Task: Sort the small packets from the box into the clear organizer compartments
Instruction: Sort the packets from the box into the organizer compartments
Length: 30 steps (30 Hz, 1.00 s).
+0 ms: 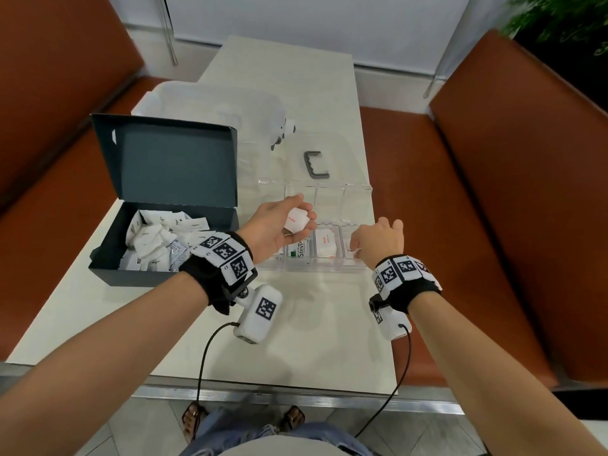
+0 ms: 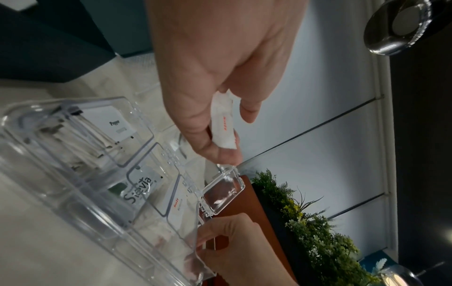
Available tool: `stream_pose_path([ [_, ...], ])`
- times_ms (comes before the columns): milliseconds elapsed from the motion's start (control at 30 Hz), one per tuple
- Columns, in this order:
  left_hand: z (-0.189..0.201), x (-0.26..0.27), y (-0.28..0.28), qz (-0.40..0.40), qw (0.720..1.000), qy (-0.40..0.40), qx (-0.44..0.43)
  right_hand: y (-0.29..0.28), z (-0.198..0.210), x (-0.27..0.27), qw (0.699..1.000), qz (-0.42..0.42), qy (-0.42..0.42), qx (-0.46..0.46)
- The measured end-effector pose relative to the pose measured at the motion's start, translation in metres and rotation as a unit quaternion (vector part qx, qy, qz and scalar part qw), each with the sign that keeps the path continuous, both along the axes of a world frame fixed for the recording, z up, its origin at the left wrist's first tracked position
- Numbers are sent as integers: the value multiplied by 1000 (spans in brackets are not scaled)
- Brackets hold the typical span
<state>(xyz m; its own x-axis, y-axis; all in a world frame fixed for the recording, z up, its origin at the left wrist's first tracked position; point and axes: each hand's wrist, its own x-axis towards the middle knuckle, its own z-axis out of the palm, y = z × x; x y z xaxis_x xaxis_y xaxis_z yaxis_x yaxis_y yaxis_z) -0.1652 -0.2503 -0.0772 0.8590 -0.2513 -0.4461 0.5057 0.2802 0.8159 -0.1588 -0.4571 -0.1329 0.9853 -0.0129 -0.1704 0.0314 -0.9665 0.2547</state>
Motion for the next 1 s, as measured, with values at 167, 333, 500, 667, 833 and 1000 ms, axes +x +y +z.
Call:
stream_pose_path([
  [167,-1,1,8,52,990,63,-116,0,-1,-4,1000,-7,2,19],
  [333,-2,2,14,60,990,53,-120,-1,7,-7,998,-9,-8,70],
  [500,-3,4,19,28,998,-4,-59,22,34,-6,910,-10,-129,394],
  [667,-7,2,23,58,996,-61,17,71,51,-8,815,-22,-82,574],
  [833,-9,2,37,83,992,-89,14,92,45,-6,764,-77,-107,631],
  [1000,-6,3,55,86,994,-71,-8,92,49,4,746,-103,-151,641],
])
